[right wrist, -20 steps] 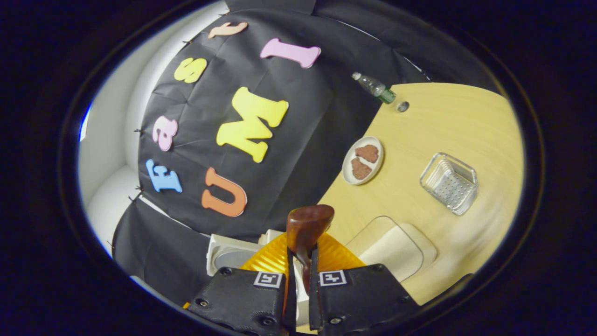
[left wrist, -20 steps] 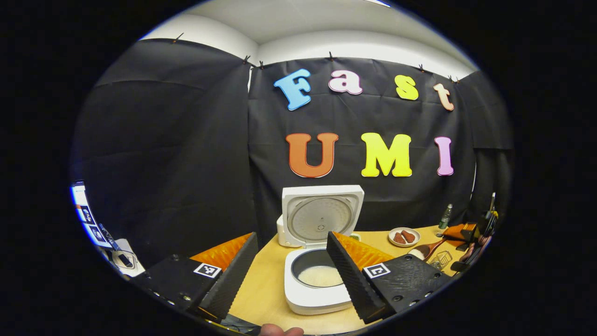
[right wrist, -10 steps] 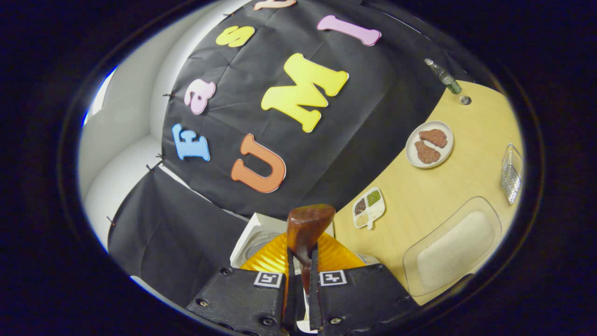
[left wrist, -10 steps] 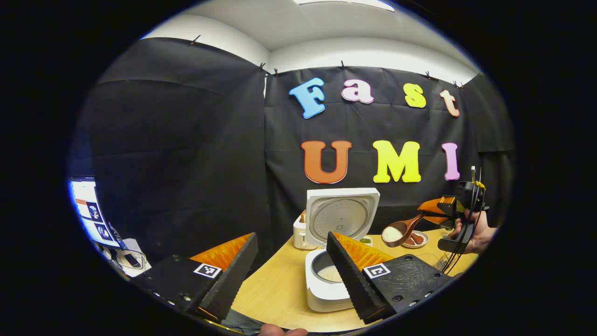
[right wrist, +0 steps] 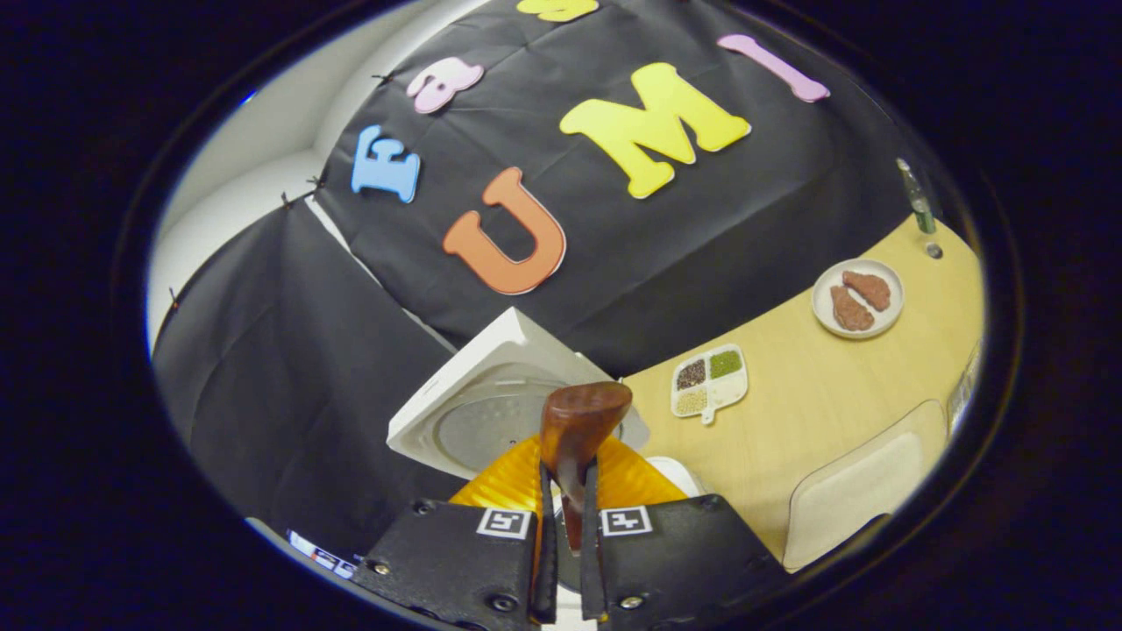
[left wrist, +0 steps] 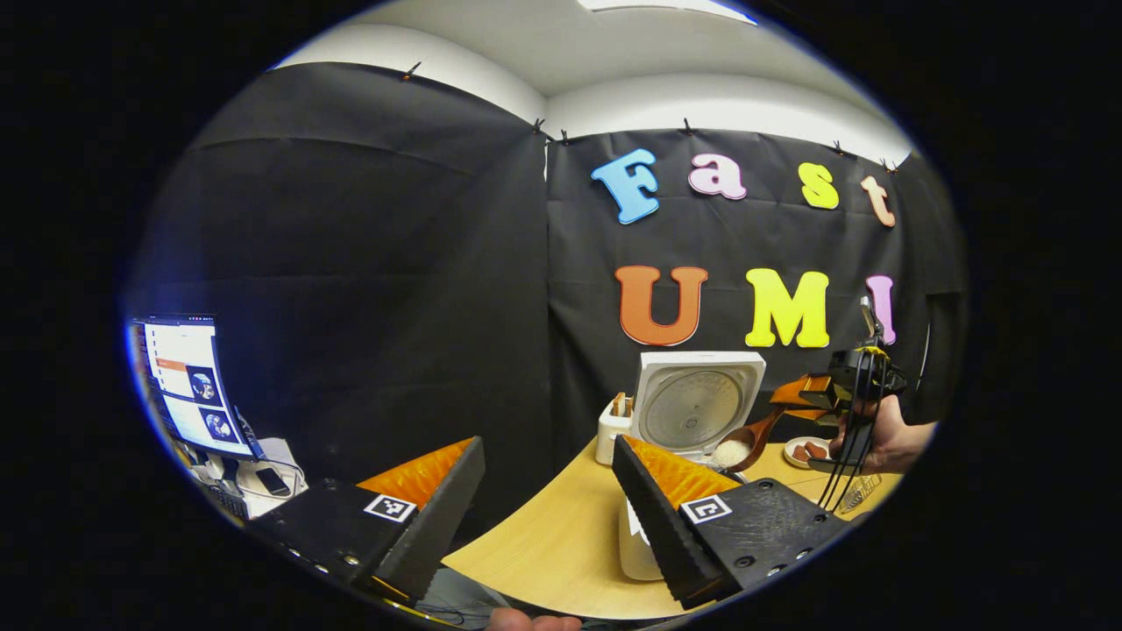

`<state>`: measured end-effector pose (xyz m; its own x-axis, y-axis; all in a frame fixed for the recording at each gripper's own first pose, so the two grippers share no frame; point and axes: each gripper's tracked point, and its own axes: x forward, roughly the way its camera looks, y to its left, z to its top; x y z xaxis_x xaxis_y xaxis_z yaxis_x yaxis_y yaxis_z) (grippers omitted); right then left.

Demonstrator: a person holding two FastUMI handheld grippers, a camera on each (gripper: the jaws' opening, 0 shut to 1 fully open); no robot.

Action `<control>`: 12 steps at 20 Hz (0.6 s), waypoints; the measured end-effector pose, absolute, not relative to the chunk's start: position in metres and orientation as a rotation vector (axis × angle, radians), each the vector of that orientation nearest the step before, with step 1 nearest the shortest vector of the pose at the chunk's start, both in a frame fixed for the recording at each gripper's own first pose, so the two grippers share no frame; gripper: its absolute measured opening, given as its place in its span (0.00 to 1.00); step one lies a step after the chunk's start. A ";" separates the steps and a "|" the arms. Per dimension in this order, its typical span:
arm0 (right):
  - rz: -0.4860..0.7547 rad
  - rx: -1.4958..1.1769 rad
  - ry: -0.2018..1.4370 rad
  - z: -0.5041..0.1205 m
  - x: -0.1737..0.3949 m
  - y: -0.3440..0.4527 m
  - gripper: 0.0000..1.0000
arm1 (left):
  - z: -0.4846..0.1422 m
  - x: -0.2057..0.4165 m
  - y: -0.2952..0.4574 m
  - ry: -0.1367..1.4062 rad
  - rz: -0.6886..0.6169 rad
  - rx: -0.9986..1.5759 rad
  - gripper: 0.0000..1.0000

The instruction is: Close the left gripper, press the button to open the rice cooker; take a wooden spoon from the chopstick holder with the right hand, scoop a spoonful of rice and pour it into the rice cooker, then put the wooden spoon back into the chopstick holder.

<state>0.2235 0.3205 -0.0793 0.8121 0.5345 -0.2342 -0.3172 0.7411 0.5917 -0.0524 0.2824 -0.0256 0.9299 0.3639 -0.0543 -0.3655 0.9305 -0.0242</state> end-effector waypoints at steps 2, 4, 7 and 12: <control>0.495 0.475 0.387 -0.076 0.223 0.329 0.16 | -0.028 -0.055 0.283 0.058 0.376 -0.046 0.94; 0.501 0.391 0.356 -0.072 0.221 0.334 0.13 | -0.031 -0.056 0.280 0.063 0.369 -0.044 0.94; 0.526 0.261 0.302 -0.063 0.214 0.347 0.16 | -0.032 -0.057 0.278 0.063 0.361 -0.048 0.94; 0.557 0.060 0.216 -0.051 0.204 0.366 0.16 | -0.037 -0.054 0.274 0.077 0.347 -0.068 0.94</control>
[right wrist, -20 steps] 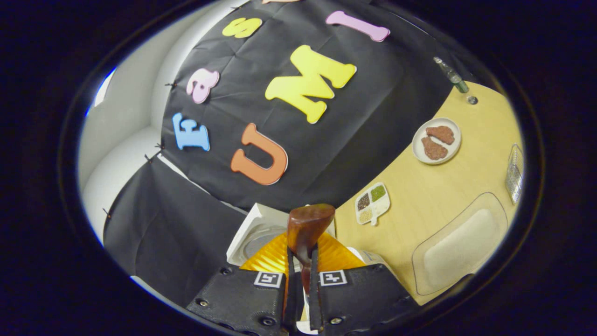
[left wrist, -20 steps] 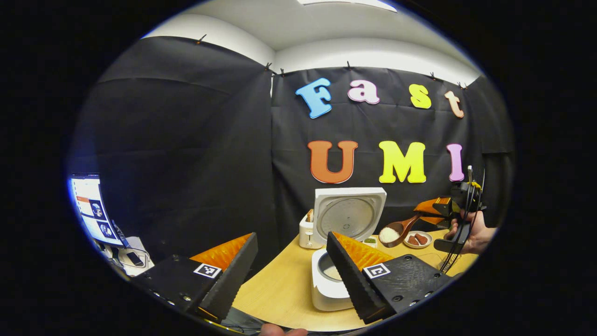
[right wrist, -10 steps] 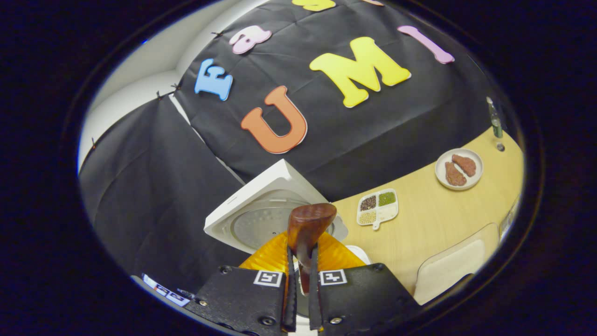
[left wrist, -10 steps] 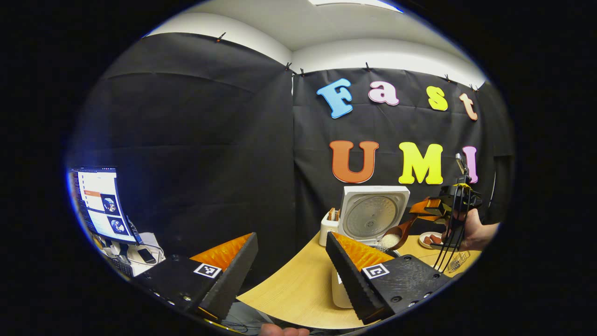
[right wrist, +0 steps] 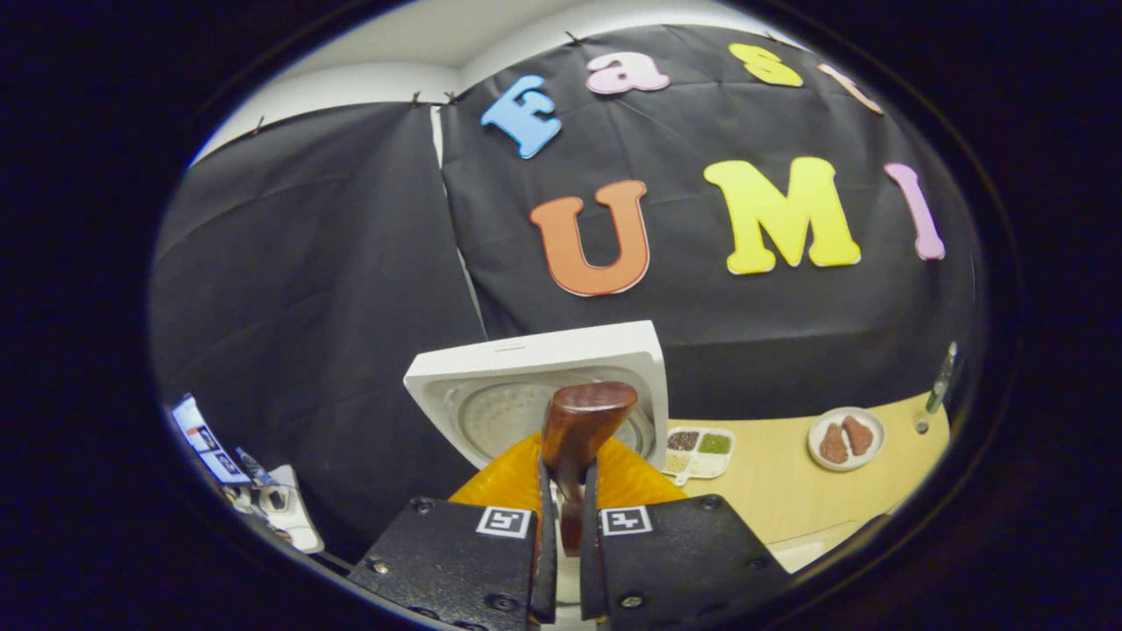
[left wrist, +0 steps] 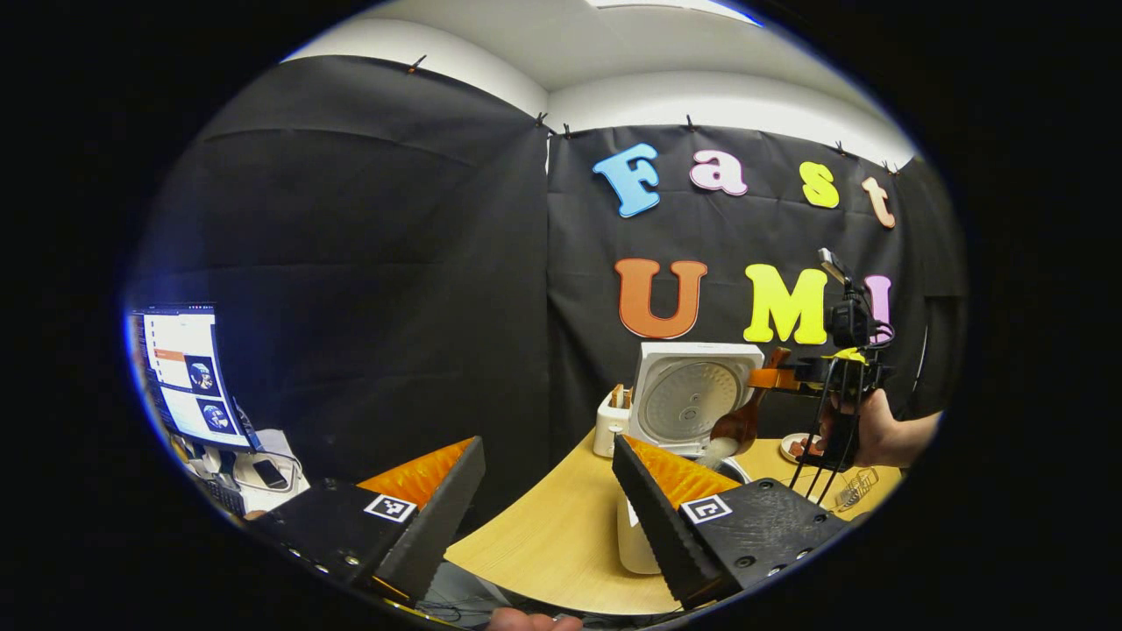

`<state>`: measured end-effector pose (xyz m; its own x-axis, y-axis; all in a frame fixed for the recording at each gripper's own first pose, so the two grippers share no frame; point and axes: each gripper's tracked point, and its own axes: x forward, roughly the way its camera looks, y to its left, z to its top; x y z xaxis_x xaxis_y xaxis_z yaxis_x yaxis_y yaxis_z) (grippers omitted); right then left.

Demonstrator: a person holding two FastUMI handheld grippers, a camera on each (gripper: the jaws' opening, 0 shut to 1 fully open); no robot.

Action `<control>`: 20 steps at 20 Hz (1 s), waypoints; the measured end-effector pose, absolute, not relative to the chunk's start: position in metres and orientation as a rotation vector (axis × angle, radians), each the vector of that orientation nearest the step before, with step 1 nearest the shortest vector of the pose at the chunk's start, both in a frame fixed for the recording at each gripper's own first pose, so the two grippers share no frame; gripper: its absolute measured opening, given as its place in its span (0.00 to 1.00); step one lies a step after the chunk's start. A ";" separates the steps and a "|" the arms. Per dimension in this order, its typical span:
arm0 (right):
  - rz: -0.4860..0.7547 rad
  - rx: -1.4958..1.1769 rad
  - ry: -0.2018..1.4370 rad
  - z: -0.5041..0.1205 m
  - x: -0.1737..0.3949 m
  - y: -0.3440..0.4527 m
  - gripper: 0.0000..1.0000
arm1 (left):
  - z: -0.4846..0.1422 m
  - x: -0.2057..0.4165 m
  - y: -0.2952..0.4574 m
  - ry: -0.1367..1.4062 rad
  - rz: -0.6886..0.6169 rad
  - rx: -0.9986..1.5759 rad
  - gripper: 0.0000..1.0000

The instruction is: Close the left gripper, press the button to open the rice cooker; take a wooden spoon from the chopstick holder with the right hand, scoop a spoonful of rice and pour it into the rice cooker, then put the wooden spoon back into the chopstick holder.

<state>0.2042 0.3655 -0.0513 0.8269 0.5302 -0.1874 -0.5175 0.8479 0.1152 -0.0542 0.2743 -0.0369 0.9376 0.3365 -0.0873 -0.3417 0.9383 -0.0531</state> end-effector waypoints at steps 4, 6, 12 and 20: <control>0.581 -0.079 0.160 -0.043 0.195 0.379 0.16 | -0.036 -0.053 0.267 0.077 0.323 -0.064 0.94; 0.599 -0.154 0.116 -0.039 0.189 0.388 0.16 | -0.035 -0.054 0.265 0.076 0.319 -0.072 0.94; 0.657 -0.299 0.027 -0.041 0.166 0.405 0.15 | -0.035 -0.059 0.262 0.081 0.314 -0.078 0.94; 0.654 -0.145 0.086 -0.030 0.162 0.392 0.15 | -0.028 -0.057 0.254 0.079 0.302 -0.102 0.94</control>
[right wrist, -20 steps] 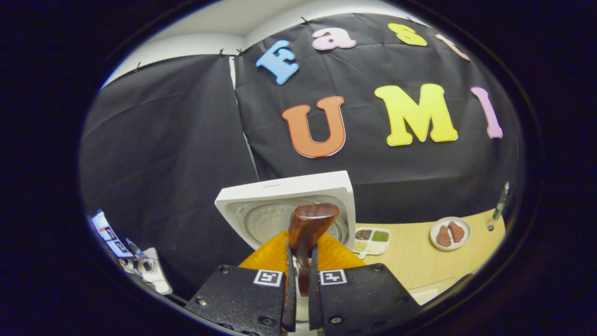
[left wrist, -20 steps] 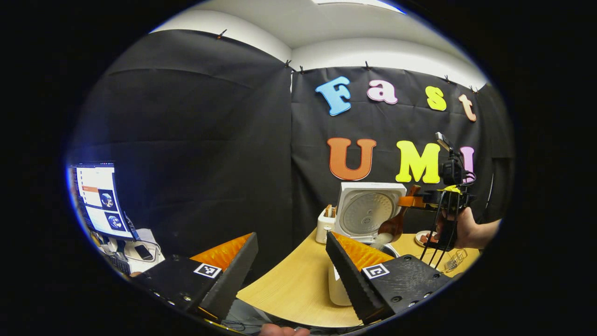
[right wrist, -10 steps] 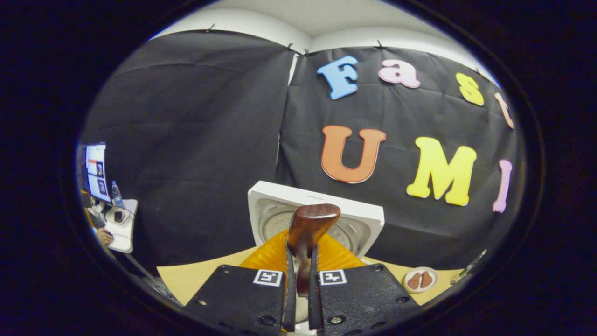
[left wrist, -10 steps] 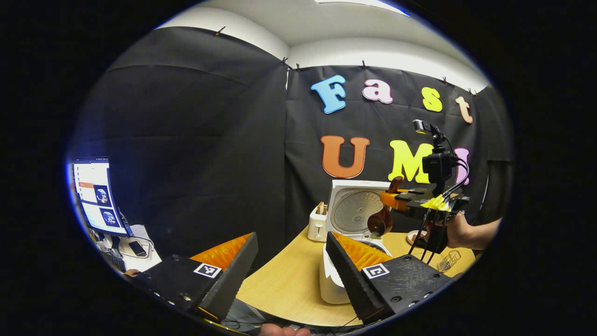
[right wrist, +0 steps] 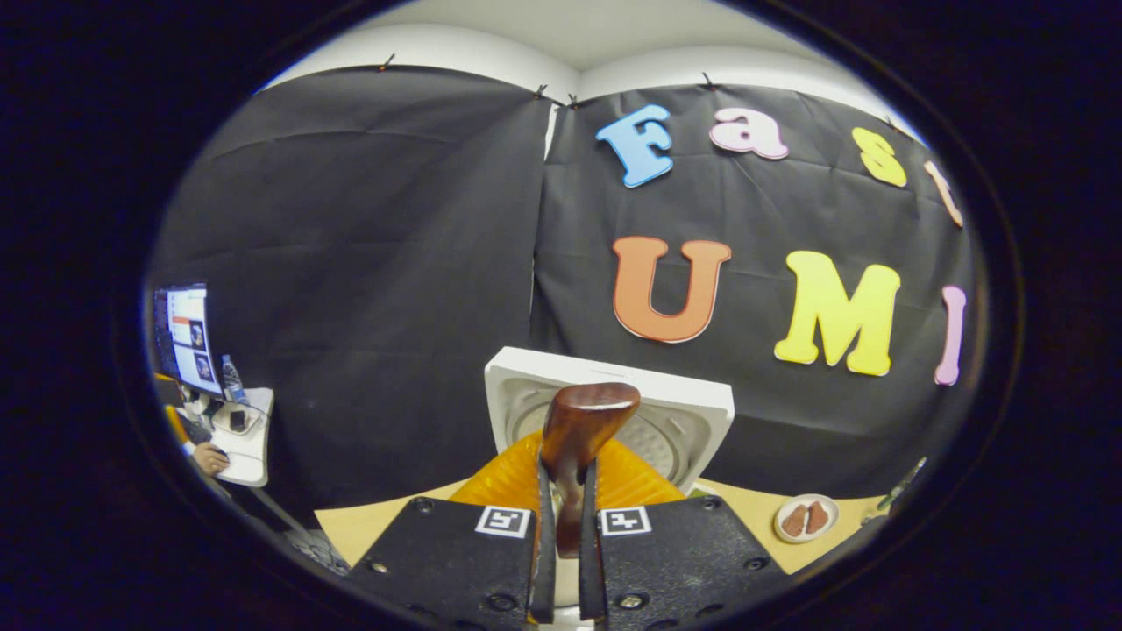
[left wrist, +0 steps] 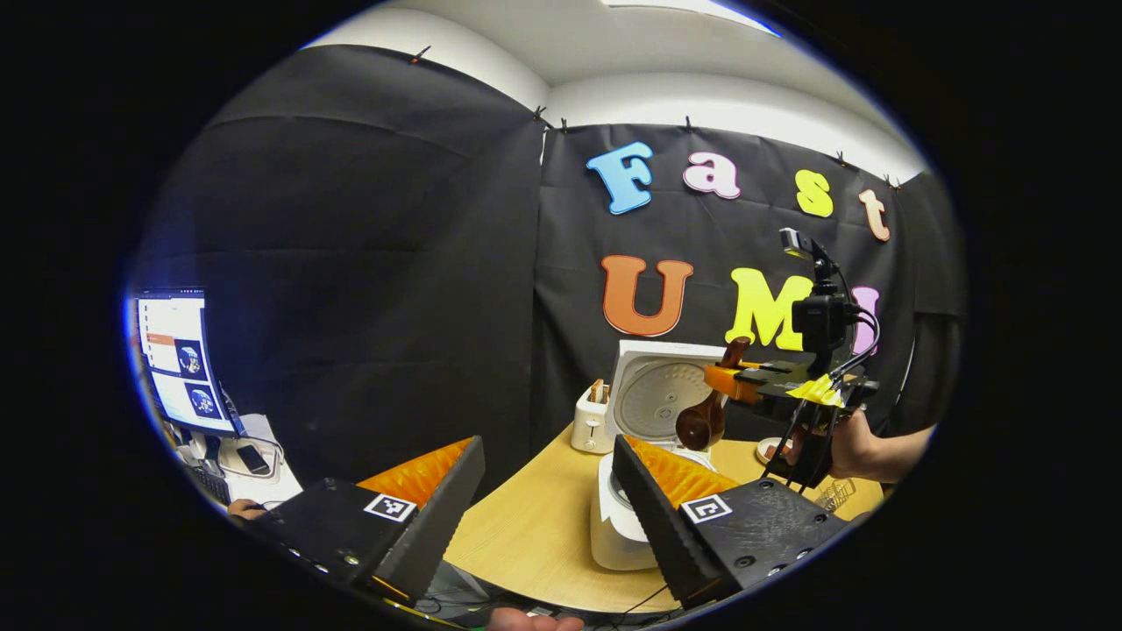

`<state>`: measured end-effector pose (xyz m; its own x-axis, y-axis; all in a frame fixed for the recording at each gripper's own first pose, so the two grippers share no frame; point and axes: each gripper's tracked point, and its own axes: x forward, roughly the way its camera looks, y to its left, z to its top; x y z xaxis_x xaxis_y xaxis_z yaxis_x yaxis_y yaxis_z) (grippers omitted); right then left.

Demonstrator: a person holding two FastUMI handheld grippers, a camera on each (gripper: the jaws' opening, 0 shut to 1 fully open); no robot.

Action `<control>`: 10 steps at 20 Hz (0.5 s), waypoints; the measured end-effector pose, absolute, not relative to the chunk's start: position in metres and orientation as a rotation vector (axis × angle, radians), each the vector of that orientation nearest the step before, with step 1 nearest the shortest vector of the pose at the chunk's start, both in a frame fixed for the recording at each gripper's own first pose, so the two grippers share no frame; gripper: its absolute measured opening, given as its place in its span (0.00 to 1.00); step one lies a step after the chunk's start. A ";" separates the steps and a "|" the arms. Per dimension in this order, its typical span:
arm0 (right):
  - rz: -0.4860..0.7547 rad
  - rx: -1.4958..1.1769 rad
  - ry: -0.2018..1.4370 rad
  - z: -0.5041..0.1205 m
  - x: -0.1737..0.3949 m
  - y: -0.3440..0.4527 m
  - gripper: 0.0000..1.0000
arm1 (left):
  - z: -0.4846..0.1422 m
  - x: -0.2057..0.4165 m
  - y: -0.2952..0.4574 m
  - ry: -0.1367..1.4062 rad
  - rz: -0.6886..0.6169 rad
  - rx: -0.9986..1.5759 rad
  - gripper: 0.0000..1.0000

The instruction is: Close the left gripper, press the button to open the rice cooker; take a wooden spoon from the chopstick holder with the right hand, scoop a spoonful of rice and pour it into the rice cooker, then put the wooden spoon back into the chopstick holder.

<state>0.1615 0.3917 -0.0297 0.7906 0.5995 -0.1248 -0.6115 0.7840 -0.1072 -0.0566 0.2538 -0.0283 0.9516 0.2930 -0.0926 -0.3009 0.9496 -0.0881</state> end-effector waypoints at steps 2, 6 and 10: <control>0.645 -0.061 0.114 -0.025 0.161 0.380 0.16 | -0.025 -0.053 0.250 0.077 0.307 -0.100 0.94; 0.606 0.138 0.170 -0.008 0.162 0.341 0.16 | -0.016 -0.045 0.233 0.062 0.280 -0.106 0.94; 0.547 0.282 0.191 0.008 0.163 0.280 0.16 | -0.013 -0.031 0.215 0.068 0.236 -0.098 0.94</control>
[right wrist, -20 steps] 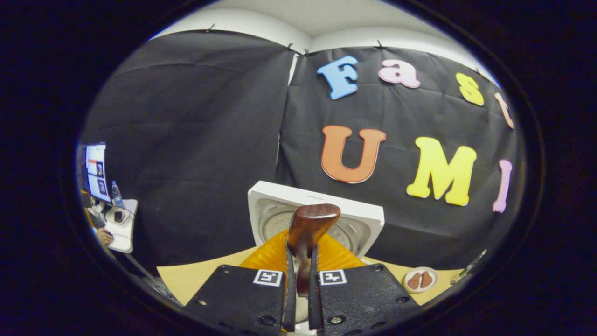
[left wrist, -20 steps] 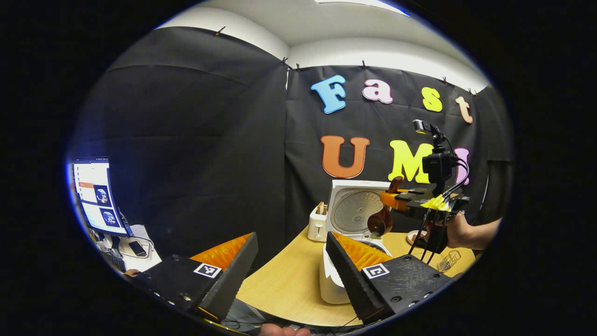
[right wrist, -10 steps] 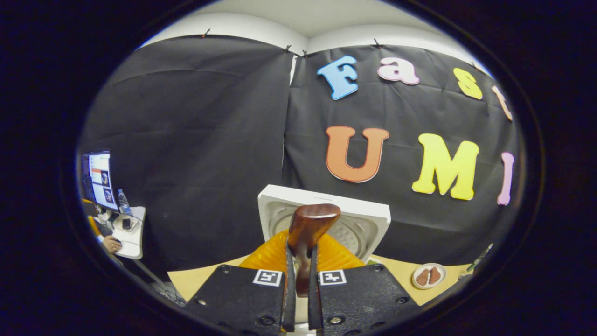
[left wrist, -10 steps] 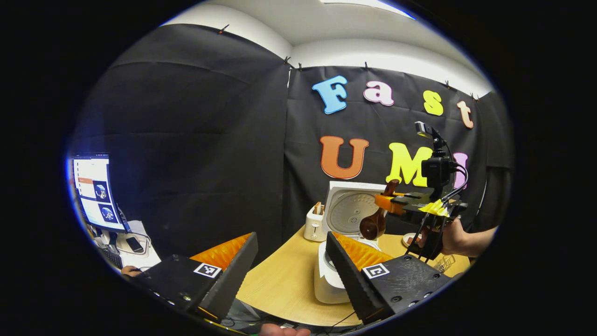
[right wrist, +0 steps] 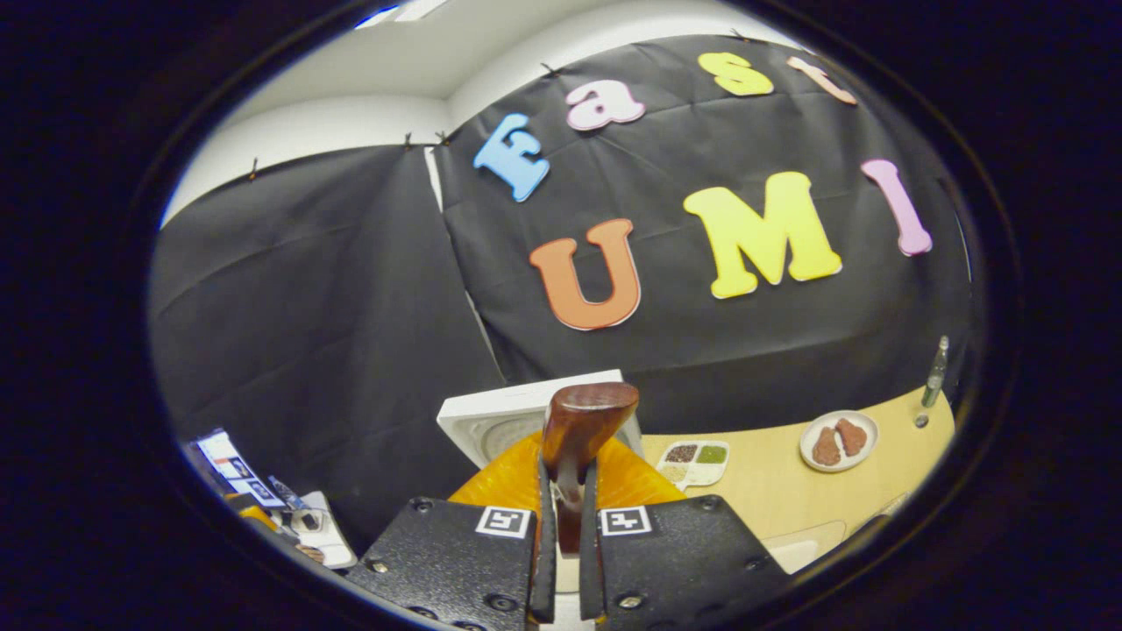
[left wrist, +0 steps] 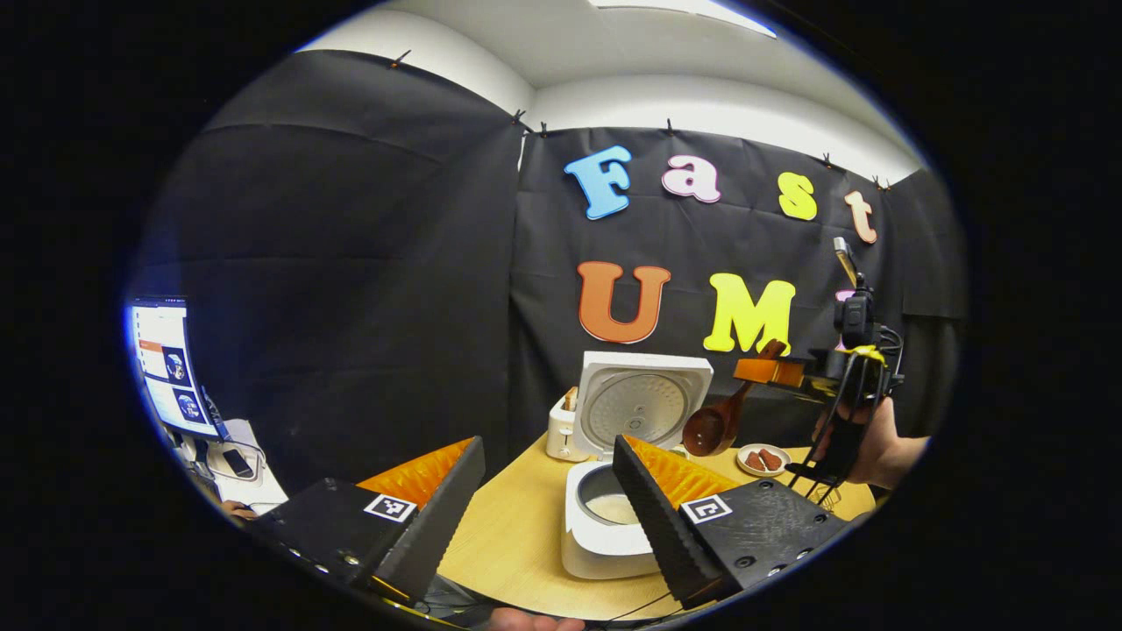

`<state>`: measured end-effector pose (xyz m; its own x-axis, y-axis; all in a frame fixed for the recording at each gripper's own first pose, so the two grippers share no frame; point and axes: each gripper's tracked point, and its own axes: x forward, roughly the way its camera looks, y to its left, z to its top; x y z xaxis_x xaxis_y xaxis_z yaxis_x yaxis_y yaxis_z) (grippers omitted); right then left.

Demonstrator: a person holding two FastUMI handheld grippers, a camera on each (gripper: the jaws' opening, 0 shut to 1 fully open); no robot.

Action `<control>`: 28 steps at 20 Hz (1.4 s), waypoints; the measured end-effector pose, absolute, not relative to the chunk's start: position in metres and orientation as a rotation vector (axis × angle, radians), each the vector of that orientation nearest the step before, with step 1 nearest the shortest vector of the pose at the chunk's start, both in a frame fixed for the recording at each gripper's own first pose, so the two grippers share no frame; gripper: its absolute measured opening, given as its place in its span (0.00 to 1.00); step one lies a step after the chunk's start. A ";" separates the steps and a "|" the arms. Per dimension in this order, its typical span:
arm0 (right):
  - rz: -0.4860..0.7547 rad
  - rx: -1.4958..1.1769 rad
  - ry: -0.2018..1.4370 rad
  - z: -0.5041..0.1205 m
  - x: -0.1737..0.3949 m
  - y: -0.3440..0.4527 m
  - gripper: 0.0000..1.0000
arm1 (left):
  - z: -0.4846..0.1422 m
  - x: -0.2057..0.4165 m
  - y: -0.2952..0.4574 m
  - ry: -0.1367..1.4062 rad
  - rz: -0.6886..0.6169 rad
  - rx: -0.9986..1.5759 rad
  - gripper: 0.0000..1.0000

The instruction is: Close the left gripper, press the button to open the rice cooker; take a wooden spoon from the chopstick holder with the right hand, scoop a spoonful of rice and pour it into the rice cooker, then put the wooden spoon back into the chopstick holder.

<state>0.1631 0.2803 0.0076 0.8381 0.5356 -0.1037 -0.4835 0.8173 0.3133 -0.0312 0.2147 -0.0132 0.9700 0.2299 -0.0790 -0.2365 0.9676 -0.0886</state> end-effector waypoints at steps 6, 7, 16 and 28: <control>0.406 0.384 0.165 0.019 0.157 0.159 0.16 | -0.005 0.001 0.171 0.041 0.171 -0.076 0.94; 0.374 0.394 0.162 0.016 0.154 0.139 0.16 | -0.003 0.007 0.164 0.035 0.161 -0.068 0.95; 0.064 0.418 0.157 -0.023 0.137 -0.055 0.15 | 0.000 0.039 0.108 0.035 0.080 -0.049 0.94; -0.050 0.408 0.303 -0.135 0.175 -0.125 0.16 | 0.016 0.056 0.083 0.070 0.113 -0.041 0.94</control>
<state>0.1752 -0.1252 -0.1351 0.9539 0.0126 -0.2999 0.1084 0.9172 0.3833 0.0561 0.0832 0.0159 0.9912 0.1112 -0.0720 -0.1141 0.9928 -0.0368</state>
